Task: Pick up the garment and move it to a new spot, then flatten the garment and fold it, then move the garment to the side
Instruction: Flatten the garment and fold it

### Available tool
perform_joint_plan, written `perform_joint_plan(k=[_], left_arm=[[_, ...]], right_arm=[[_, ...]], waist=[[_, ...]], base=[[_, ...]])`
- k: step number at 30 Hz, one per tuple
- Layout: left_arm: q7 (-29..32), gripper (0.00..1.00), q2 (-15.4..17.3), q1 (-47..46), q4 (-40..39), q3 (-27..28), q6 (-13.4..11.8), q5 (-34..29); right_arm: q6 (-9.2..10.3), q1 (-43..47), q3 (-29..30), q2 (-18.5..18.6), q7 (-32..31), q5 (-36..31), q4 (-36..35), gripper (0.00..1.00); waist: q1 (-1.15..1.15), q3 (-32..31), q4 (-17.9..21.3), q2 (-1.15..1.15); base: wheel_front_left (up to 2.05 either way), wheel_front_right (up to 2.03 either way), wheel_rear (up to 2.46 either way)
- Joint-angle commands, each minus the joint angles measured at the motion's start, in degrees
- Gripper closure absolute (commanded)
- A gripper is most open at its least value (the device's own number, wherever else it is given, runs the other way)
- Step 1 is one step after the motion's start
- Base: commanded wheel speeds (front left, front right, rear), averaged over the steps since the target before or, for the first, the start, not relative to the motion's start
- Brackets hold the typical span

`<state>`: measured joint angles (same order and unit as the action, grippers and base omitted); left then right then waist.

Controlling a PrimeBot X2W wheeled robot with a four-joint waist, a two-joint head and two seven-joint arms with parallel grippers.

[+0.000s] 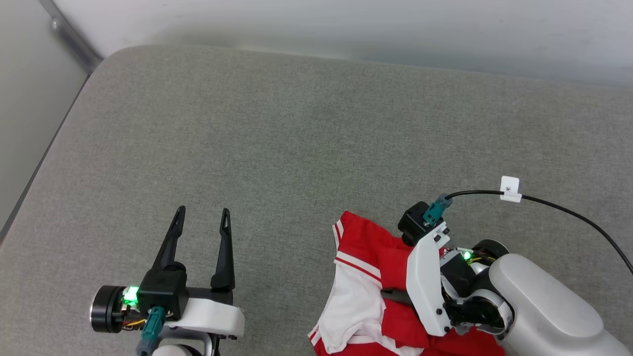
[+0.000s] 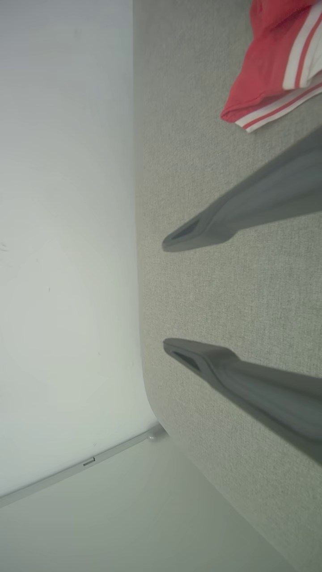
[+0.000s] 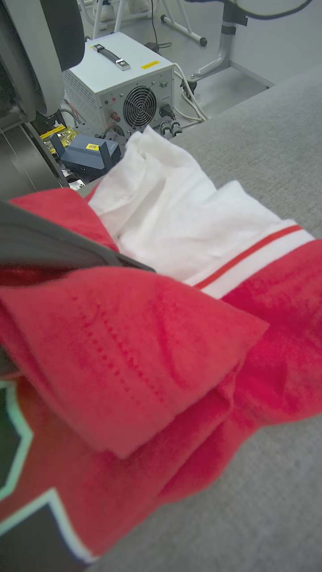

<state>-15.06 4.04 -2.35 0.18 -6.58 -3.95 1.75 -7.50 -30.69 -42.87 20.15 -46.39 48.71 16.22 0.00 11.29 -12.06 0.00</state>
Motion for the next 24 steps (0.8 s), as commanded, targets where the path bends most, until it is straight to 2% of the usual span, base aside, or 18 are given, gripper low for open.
perform_joint_plan(k=[1,5,8,9,12,17,19,20,21,22,24], left_arm=[[-0.1,0.00,-0.1,0.0,0.3,0.4,0.1,-0.1],[-0.1,0.00,-0.2,1.1,0.8,1.0,0.3,-0.4],[-0.1,0.00,0.0,1.9,0.8,1.5,0.4,-0.6],[-0.1,0.00,0.0,1.9,0.8,1.5,0.4,-0.6],[-0.1,0.00,0.1,2.7,0.5,2.0,0.4,-0.7],[-0.1,0.00,0.2,4.1,0.2,2.5,0.6,-0.9],[-0.1,0.00,0.2,4.7,0.2,2.7,0.6,-1.0],[-0.1,0.00,0.3,5.4,0.0,2.9,0.6,-1.0],[-0.1,0.00,0.3,5.4,0.0,2.9,0.6,-1.0],[-0.1,0.00,0.3,5.9,-0.2,3.2,0.5,-1.0],[-0.1,0.00,0.3,6.5,-0.3,3.4,0.5,-1.0]], right_arm=[[0.01,-0.9,-1.4,0.2,1.4,1.0,0.6,0.00],[0.02,-1.5,-2.5,1.8,6.0,2.3,-1.4,0.00],[0.02,-1.7,-2.3,4.4,11.5,1.6,-4.7,0.00],[0.02,-1.7,-2.3,4.4,11.5,1.6,-4.7,0.00],[0.02,-1.4,-0.2,7.0,19.2,-1.6,-7.3,0.00],[0.02,1.7,8.0,9.0,31.6,-9.4,-8.0,0.00],[0.02,3.7,12.5,8.1,36.2,-12.6,-7.9,0.00],[0.02,5.9,16.6,7.2,39.9,-16.3,-8.2,0.00],[0.02,5.9,16.6,7.2,39.9,-16.3,-8.2,0.00],[0.02,8.2,21.3,6.2,43.6,-20.1,-8.0,0.00],[0.02,11.0,26.3,4.7,47.4,-23.5,-7.8,0.00]], waist=[[0.00,-0.6,0.4,0.00],[0.00,-2.5,1.4,0.00],[0.00,-4.2,2.3,0.00],[0.00,-4.2,2.3,0.00],[0.00,-5.6,3.3,0.00],[0.00,-7.5,5.3,0.00],[0.00,-8.2,6.0,0.00],[0.00,-8.7,6.7,0.00],[0.00,-8.7,6.7,0.00],[0.00,-9.2,7.4,0.00],[0.00,-9.6,8.0,0.00]], base=[[0.00,0.00,0.00],[0.00,0.00,0.00],[0.00,0.00,0.00],[0.00,0.00,0.00],[0.00,0.00,0.00],[0.00,0.00,0.00],[0.00,0.00,0.00],[0.00,0.00,0.00],[0.00,0.00,0.00],[0.00,0.00,0.00],[0.00,0.00,0.00]])
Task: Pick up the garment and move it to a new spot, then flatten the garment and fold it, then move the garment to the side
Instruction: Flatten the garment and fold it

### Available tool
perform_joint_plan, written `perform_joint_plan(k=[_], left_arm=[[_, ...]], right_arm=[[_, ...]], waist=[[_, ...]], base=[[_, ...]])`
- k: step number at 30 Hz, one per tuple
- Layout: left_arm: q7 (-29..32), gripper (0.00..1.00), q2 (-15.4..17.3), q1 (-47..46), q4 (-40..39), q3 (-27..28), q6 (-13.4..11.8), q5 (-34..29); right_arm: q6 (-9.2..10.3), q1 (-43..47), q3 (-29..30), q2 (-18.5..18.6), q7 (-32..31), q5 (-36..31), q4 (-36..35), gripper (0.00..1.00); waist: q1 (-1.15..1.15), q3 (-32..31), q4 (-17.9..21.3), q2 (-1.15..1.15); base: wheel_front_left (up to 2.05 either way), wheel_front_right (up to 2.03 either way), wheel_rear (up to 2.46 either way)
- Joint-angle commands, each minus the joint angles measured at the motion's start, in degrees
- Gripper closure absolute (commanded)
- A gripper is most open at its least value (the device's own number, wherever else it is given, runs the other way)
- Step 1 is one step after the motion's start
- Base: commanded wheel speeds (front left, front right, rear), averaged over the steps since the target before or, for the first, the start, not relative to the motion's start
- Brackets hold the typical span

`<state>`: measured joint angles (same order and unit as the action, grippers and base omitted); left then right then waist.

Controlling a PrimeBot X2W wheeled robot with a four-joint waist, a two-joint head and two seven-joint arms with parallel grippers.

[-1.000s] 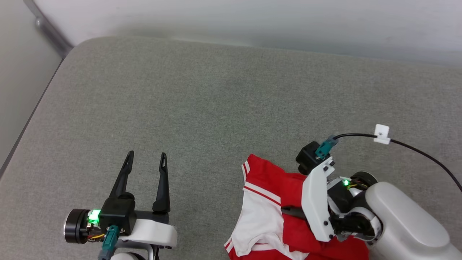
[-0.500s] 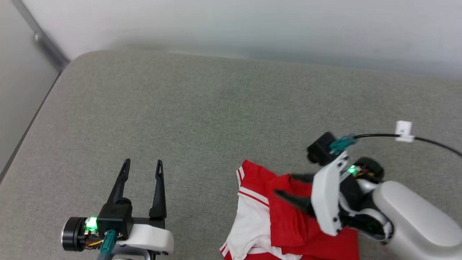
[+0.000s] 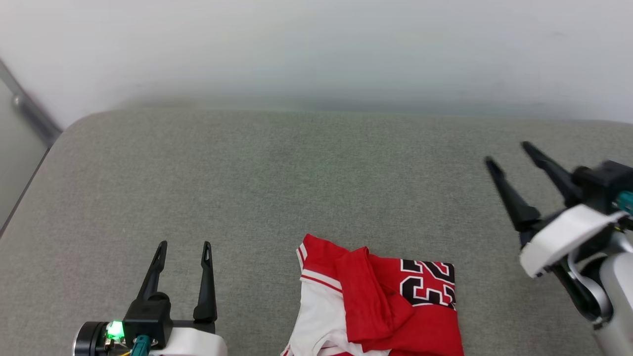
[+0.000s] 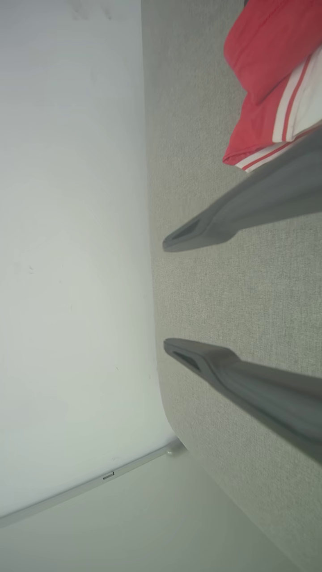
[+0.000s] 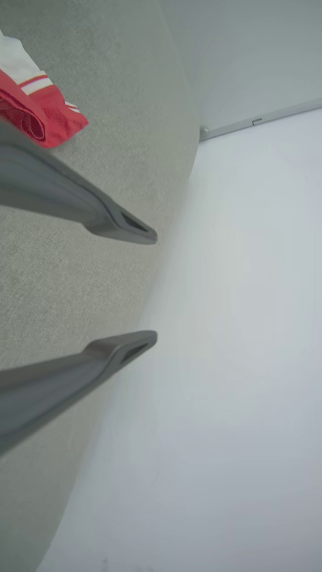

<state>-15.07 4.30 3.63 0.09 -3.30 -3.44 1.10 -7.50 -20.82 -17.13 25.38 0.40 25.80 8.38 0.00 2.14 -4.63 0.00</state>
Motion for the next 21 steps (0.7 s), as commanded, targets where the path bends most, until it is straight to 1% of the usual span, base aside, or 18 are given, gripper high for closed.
perform_joint_plan(k=[1,5,10,16,21], left_arm=[[-0.1,0.00,0.1,0.5,-0.2,0.1,0.0,-0.3],[-0.1,0.00,0.2,1.4,0.0,0.8,0.3,0.0],[-0.1,0.00,0.0,2.5,-0.5,0.5,0.4,-0.4],[-0.1,0.00,-0.1,3.7,-0.9,0.1,0.6,-0.4],[-0.1,0.00,-0.2,4.6,-1.1,-0.3,0.7,-0.4]], right_arm=[[0.02,1.1,0.5,-0.5,0.6,-0.6,0.0,0.00],[0.01,6.3,8.0,-4.1,6.9,-5.6,-0.3,0.00],[0.02,13.0,13.3,-8.1,12.2,-9.8,-2.1,0.00],[0.02,20.2,17.8,-13.3,14.4,-13.0,-4.9,0.00],[0.02,25.5,19.8,-16.8,14.7,-14.1,-6.5,0.00]], waist=[[0.00,-0.5,0.5,0.00],[0.00,-1.4,1.5,0.00],[0.00,-2.1,2.1,0.00],[0.00,-2.7,2.2,0.00],[0.00,-3.1,2.1,0.00]], base=[[0.00,0.00,0.00],[0.00,0.00,0.00],[0.00,0.00,0.00],[0.00,0.00,0.00],[0.00,0.00,0.00]])
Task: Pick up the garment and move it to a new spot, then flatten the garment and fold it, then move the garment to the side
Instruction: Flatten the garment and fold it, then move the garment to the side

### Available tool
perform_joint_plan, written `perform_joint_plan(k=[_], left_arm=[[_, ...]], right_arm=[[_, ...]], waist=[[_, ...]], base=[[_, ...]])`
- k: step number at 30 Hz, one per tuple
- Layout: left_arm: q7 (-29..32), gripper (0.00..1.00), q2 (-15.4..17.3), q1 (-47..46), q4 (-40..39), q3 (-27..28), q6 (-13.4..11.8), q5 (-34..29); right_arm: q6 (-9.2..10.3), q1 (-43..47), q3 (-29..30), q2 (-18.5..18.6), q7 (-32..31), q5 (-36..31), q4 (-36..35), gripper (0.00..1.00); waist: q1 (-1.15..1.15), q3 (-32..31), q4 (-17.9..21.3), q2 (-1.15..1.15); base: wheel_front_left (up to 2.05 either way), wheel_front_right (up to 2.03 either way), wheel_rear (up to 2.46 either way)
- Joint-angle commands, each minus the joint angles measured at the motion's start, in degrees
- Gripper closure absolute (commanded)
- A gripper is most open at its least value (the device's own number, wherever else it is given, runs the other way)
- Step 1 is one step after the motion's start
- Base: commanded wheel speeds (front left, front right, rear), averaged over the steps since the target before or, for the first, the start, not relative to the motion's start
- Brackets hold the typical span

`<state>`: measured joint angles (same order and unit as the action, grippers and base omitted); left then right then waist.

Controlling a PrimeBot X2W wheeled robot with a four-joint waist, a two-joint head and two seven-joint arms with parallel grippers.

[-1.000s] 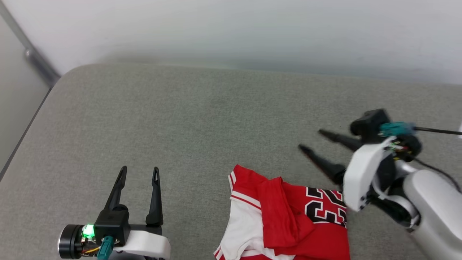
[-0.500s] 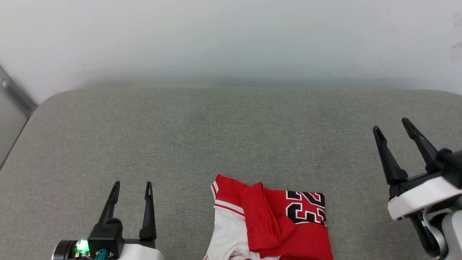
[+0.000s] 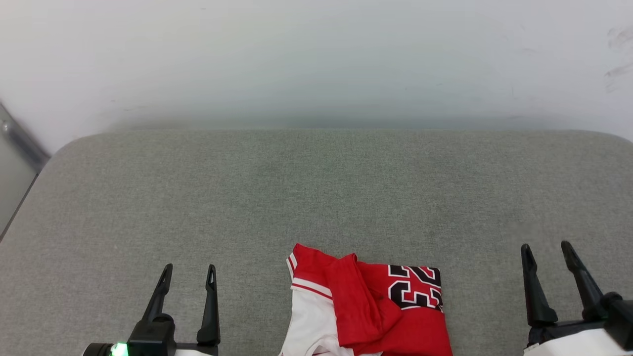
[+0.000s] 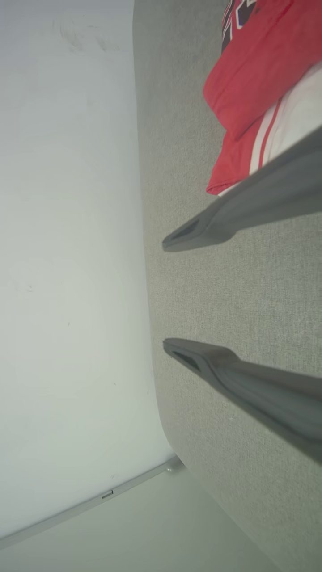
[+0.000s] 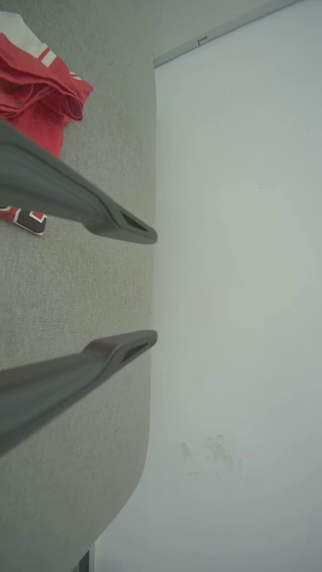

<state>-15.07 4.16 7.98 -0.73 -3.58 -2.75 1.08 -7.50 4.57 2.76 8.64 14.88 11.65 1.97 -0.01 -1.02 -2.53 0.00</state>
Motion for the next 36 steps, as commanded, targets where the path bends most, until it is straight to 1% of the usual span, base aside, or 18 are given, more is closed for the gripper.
perform_joint_plan(k=[1,9,13,16,18,21,24,28,31,34,36], left_arm=[[-0.1,0.00,-0.1,0.4,-0.3,-0.1,0.1,-0.3],[-0.1,0.00,-0.3,1.0,-0.1,-0.2,0.1,0.0],[-0.1,0.00,-0.3,0.9,-0.1,-0.1,0.2,0.1],[-0.1,0.00,-0.4,0.7,-0.1,-0.1,0.2,0.1],[-0.1,0.00,-0.4,0.6,-0.1,-0.1,0.3,0.2],[-0.1,0.00,-0.4,0.5,0.0,-0.1,0.5,0.1],[-0.1,0.00,-0.5,0.2,0.1,0.0,0.7,0.0],[-0.1,0.00,-0.5,-0.1,0.1,-0.1,0.7,0.0],[-0.1,0.00,-0.6,-0.4,0.3,-0.2,0.7,0.1],[-0.1,0.00,-0.6,-1.3,0.3,-0.4,0.9,0.1],[-0.1,0.00,-0.7,-1.8,0.3,-0.5,1.0,0.1]], right_arm=[[0.02,1.0,0.1,-0.6,0.3,-0.3,-0.4,0.00],[0.02,4.7,1.6,-3.4,0.3,-2.0,-2.0,0.00],[0.02,3.3,2.5,-3.7,0.3,-2.5,-3.9,0.00],[0.02,0.7,2.9,-1.9,0.3,-3.9,-6.0,0.00],[0.03,-1.3,3.6,-1.3,0.3,-3.0,-6.7,0.00],[0.02,-5.7,2.1,2.0,-1.2,-2.2,-7.5,0.00],[0.02,-10.4,-1.0,7.3,-7.4,-0.8,-8.7,0.00],[0.03,-15.7,-7.4,14.4,-20.6,5.2,-8.0,0.00],[0.03,-18.7,-11.8,19.0,-32.8,12.6,-7.0,0.00],[0.02,-21.2,-14.2,21.9,-45.6,21.3,-5.4,0.00],[0.02,-21.7,-15.1,22.7,-53.0,26.8,-4.0,0.00]], waist=[[0.01,-0.1,0.0,0.00],[0.01,-0.6,-0.3,0.00],[0.01,-0.7,-0.3,0.00],[0.01,-0.7,-0.4,0.00],[0.01,-0.6,-0.4,0.00],[0.01,-0.4,-0.5,0.00],[0.01,-0.2,-0.7,0.00],[0.01,0.4,-1.0,0.00],[0.01,0.9,-1.2,0.00],[0.01,1.8,-1.4,0.00],[0.01,2.6,-1.7,0.00]], base=[[0.00,0.00,0.00],[0.00,0.00,0.00],[0.00,0.00,0.00],[0.00,0.00,0.00],[0.00,0.00,0.00],[0.00,0.00,0.00],[0.00,0.00,0.00],[0.00,0.00,0.00],[0.00,0.00,0.00],[0.00,0.00,0.00],[0.00,0.00,0.00]])
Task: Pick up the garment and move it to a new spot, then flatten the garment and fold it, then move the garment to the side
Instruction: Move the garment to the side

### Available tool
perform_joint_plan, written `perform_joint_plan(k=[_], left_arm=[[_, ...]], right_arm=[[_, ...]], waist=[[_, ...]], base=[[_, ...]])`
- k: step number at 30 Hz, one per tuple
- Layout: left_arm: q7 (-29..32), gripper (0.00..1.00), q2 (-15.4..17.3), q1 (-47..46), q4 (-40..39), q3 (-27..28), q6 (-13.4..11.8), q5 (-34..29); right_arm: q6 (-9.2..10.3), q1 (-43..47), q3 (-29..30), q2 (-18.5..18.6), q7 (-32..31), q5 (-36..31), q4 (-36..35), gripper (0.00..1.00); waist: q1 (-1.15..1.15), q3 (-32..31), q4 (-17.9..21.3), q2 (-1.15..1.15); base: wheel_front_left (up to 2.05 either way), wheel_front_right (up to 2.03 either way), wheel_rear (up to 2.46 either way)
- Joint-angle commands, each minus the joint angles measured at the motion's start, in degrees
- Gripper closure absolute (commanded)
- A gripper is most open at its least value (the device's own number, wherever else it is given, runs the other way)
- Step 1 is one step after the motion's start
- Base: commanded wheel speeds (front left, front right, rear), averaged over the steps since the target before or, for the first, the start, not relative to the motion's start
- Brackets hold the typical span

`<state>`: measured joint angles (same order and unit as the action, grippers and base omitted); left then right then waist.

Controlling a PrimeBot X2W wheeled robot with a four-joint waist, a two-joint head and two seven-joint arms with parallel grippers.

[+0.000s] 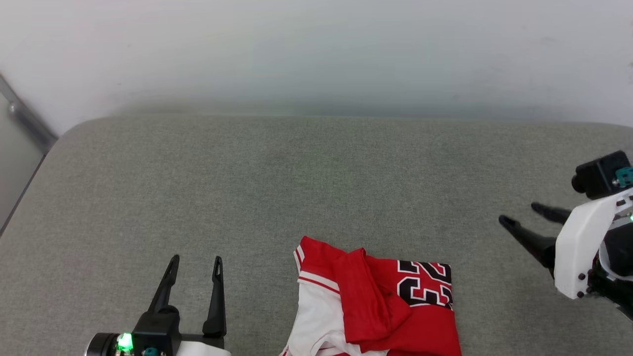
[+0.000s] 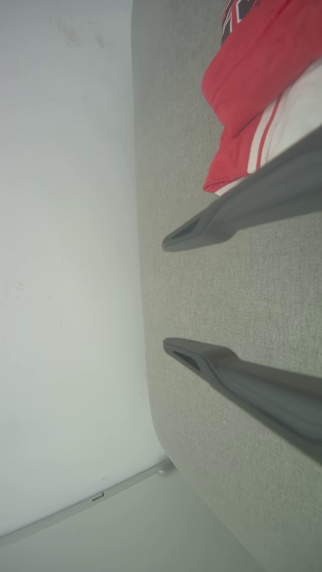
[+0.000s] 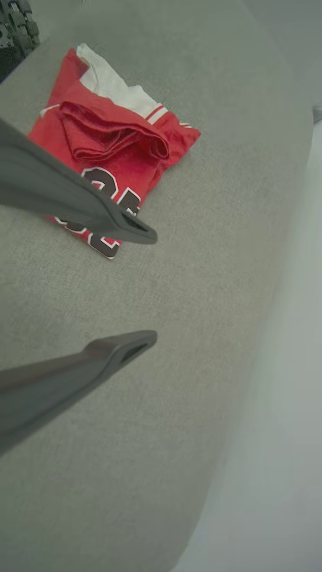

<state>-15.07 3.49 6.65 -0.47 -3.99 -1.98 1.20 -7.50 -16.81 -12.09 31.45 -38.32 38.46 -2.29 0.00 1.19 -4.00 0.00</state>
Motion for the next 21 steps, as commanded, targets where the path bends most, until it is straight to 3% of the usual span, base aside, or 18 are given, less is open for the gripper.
perform_joint_plan(k=[1,5,9,21], left_arm=[[-0.1,0.00,0.0,-0.8,0.1,-0.2,0.4,0.0],[-0.1,0.00,-0.1,-2.2,0.2,-0.6,0.6,0.0],[-0.1,0.00,-0.2,-3.7,0.2,-1.0,0.7,0.1],[-0.1,0.00,-0.5,-8.3,-0.1,-2.5,0.3,0.8]], right_arm=[[0.02,-0.1,-0.5,0.1,-3.6,2.6,1.0,0.00],[0.02,1.2,-1.5,1.4,-13.8,8.8,3.5,0.00],[0.02,2.7,-0.9,-0.1,-18.0,12.2,5.7,0.00],[0.02,3.9,-2.0,-7.7,-17.4,14.9,11.8,0.00]], waist=[[0.00,0.8,-0.4,0.00],[0.00,2.4,-1.6,0.00],[0.00,4.6,-3.0,0.00],[0.00,11.9,-6.7,0.00]], base=[[0.00,0.00,0.00],[0.00,0.00,0.00],[0.00,0.00,0.00],[0.00,0.00,0.00]])
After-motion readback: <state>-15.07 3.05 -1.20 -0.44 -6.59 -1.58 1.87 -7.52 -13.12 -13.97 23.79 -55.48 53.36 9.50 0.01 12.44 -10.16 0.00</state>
